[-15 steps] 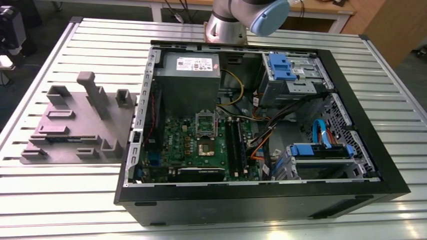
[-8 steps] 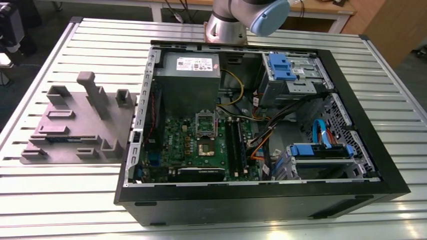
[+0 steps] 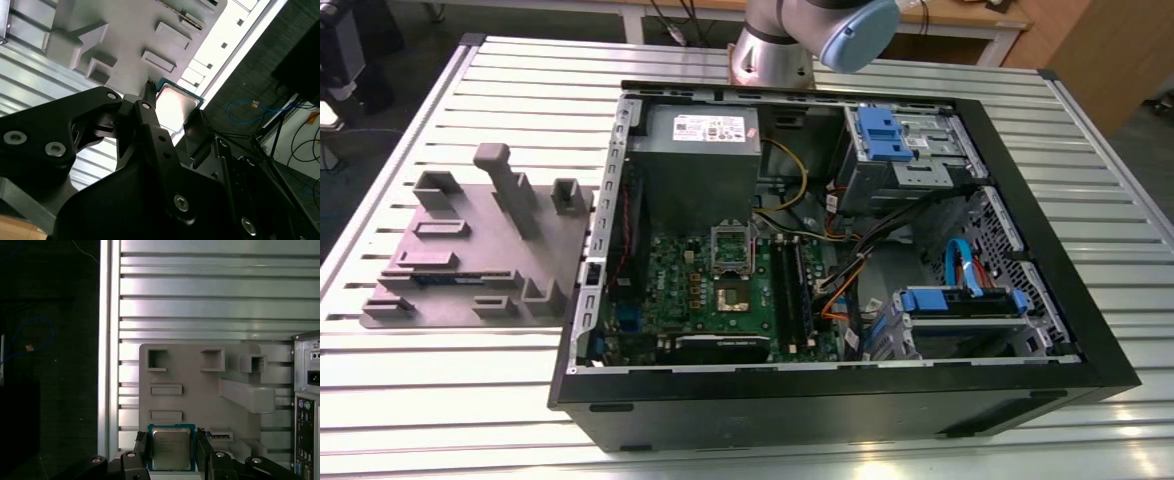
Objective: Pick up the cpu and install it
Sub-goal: 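Pick up the cpu and move it towards the insertion slot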
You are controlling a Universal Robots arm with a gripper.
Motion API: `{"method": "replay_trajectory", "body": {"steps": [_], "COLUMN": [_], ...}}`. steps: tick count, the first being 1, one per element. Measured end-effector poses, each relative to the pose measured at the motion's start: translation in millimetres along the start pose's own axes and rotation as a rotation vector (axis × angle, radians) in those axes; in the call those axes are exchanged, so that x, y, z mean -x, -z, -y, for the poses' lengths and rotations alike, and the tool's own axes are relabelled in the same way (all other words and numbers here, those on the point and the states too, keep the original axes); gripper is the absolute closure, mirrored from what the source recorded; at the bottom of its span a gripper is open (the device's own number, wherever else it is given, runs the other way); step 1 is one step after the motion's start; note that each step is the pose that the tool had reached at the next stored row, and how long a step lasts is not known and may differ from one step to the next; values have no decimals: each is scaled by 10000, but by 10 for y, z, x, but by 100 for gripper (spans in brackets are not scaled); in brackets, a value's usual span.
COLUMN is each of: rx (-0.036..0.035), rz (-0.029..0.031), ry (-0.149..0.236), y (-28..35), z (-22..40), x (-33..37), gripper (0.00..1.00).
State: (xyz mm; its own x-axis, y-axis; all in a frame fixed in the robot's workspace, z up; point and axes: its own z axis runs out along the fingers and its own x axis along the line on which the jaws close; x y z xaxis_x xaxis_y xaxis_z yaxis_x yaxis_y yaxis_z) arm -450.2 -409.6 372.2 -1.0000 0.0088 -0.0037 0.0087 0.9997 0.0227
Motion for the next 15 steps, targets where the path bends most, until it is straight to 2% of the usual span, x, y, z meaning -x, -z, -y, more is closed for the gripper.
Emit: {"method": "replay_trajectory", "body": {"steps": [15], "rx": [-1], "rz": [0], "ry": [0], "y": [81], "z": [-2], "x": [0], "gripper": [53]}}
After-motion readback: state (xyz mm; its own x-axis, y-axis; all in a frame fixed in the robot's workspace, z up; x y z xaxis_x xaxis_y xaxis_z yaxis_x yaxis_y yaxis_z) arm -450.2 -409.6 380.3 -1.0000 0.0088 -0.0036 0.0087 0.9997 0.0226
